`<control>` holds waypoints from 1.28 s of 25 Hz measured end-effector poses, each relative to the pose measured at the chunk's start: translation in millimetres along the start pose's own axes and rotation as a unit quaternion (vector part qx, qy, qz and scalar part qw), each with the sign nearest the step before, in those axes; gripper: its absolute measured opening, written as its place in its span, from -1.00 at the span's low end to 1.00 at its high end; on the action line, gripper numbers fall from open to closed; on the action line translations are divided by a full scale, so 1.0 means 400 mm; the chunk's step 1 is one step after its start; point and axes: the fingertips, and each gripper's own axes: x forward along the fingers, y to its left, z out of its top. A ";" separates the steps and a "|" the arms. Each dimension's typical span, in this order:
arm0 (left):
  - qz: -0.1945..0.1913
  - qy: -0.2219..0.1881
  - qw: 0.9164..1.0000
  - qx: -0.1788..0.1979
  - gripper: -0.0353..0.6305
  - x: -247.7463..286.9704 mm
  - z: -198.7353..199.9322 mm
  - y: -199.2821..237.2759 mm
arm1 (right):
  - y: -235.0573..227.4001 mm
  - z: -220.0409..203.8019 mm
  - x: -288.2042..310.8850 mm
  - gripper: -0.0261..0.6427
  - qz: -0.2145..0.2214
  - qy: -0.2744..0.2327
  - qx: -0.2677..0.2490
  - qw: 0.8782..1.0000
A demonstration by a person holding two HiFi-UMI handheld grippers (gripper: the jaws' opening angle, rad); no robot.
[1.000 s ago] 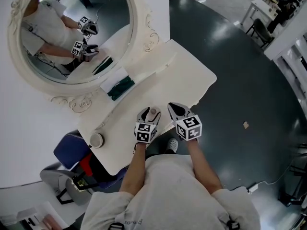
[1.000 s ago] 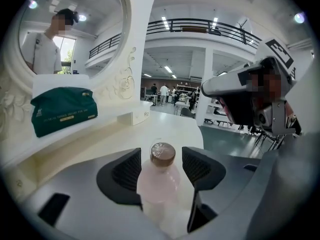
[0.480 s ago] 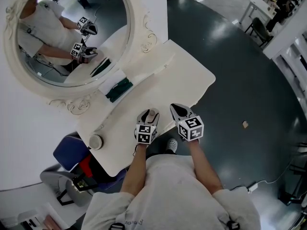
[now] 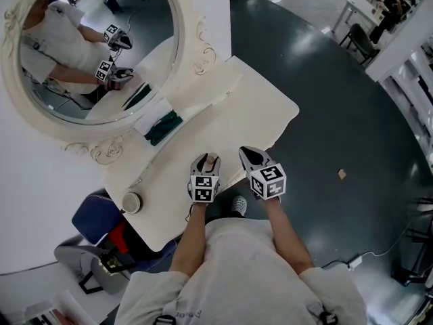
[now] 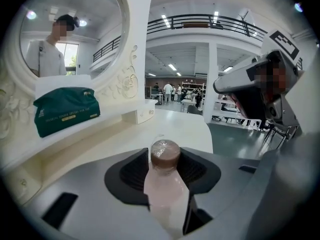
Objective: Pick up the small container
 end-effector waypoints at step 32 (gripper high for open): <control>0.011 -0.047 0.999 0.008 -0.44 -0.053 0.065 0.006 | 0.014 -0.036 -0.020 -0.87 -0.004 0.013 0.004 1.000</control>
